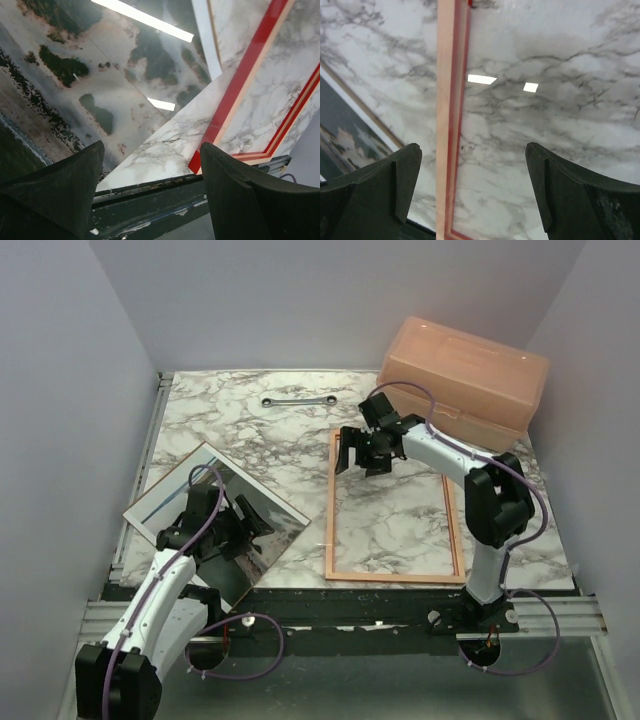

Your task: Put the photo into the frame

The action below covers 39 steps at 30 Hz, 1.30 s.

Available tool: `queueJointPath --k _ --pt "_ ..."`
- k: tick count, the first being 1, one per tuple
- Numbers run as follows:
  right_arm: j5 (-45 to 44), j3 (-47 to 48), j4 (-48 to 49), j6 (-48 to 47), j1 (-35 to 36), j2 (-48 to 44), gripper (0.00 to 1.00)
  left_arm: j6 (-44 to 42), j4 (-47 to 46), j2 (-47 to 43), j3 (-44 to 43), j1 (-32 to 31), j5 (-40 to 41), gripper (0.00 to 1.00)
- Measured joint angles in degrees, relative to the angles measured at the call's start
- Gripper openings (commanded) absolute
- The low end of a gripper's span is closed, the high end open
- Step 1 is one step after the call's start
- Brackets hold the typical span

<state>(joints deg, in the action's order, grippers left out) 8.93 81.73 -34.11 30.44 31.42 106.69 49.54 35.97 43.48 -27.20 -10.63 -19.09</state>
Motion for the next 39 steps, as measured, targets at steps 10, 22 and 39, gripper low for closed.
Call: queueJointPath --k 10,22,39 --pt "2.9 14.1 -2.8 -4.9 -6.3 11.8 0.93 0.0 -5.6 8.1 3.7 0.0 0.3 0.79" --pt "14.1 15.1 -1.4 -7.3 -8.1 18.4 0.93 0.0 -11.8 10.1 4.2 0.0 0.3 0.79" --pt "24.2 -9.8 3.1 -7.0 -7.4 3.0 0.9 -2.3 -17.0 15.0 2.5 0.0 -0.7 0.78"
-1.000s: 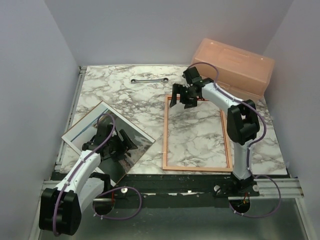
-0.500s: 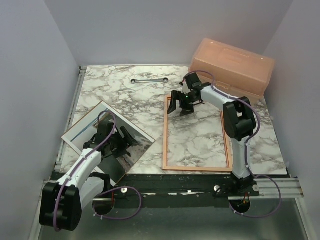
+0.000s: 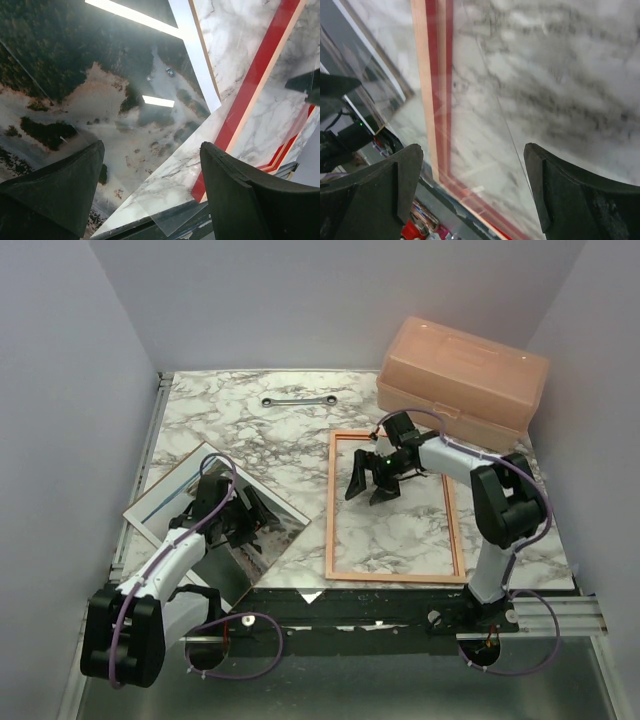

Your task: Put the photo into the frame

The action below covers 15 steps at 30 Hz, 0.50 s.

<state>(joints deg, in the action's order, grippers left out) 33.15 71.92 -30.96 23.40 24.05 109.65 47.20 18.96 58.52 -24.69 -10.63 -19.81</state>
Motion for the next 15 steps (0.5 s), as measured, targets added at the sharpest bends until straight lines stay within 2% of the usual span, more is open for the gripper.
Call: queueJointPath --k 6,15 --pt "0.2 -10.0 0.1 1.8 1.4 -12.3 0.9 -2.0 -0.6 2.2 -2.6 0.0 -0.7 0.77" --pt "-0.9 -21.1 1.9 7.5 11.7 -23.1 0.9 -4.9 -2.3 7.3 -7.8 0.0 -3.7 0.77"
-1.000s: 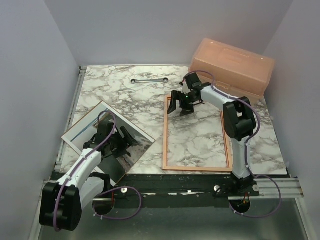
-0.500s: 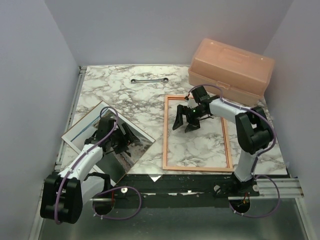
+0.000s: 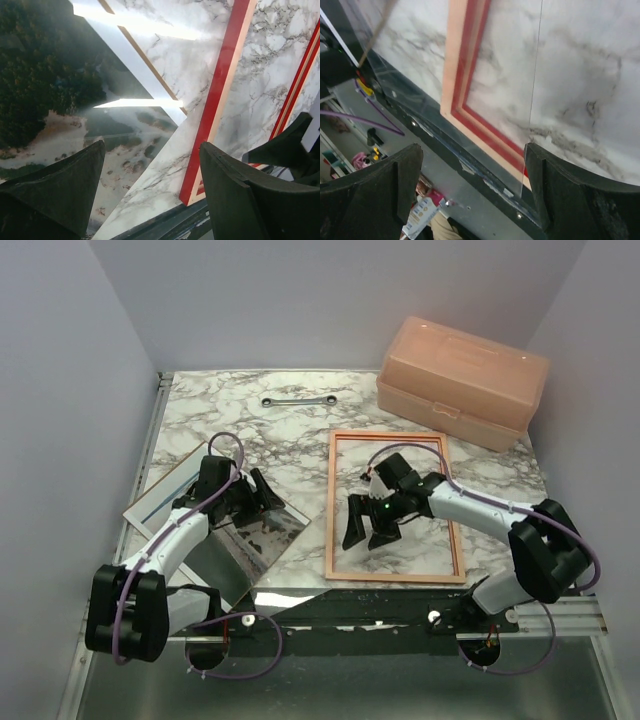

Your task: Put the photo into the frame

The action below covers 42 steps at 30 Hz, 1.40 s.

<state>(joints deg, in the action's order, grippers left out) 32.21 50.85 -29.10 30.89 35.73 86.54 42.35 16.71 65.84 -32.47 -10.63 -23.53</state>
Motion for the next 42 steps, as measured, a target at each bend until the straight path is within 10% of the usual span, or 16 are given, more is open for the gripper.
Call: queueJointPath --k 11,22,42 --pt "-11.3 -3.1 -4.8 2.1 2.0 -7.0 0.98 -4.0 6.4 -1.9 -2.9 0.0 5.3 0.78" --pt "-7.9 8.9 0.0 0.1 -6.1 6.9 0.93 -1.3 19.5 -11.6 -1.3 -0.2 21.5 0.78" --pt "9.6 8.8 20.7 3.5 -6.5 22.1 0.36 -0.5 18.5 -7.3 1.8 -0.3 23.1 0.78"
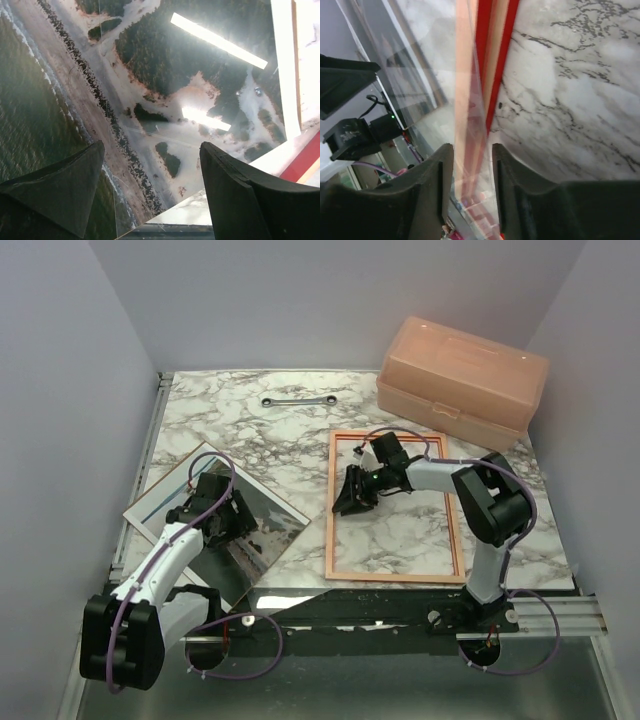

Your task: Put the photo into the frame

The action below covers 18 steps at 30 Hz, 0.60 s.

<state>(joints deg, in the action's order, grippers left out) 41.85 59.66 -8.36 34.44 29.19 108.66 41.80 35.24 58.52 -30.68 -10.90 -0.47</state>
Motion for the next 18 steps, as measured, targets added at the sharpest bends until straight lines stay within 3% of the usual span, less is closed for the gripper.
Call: queueJointPath --k 2,6,12,18 --pt "0.6 -0.8 1.7 0.8 0.0 1.1 0.22 0.0 -0.4 -0.3 0.0 0.0 -0.4 0.78" --pt "1.8 -1.9 3.6 2.7 -0.1 1.6 0.06 -0.1 -0.9 -0.7 0.0 0.0 -1.4 0.77" --pt "-0.5 -5.4 5.6 4.0 0.1 -3.4 0.0 -0.1 -1.4 -2.2 0.0 0.0 -3.3 0.77" --pt "-5.3 -14.4 7.7 7.6 0.1 -15.2 0.01 0.0 -1.6 -3.5 0.0 0.0 -4.6 0.77"
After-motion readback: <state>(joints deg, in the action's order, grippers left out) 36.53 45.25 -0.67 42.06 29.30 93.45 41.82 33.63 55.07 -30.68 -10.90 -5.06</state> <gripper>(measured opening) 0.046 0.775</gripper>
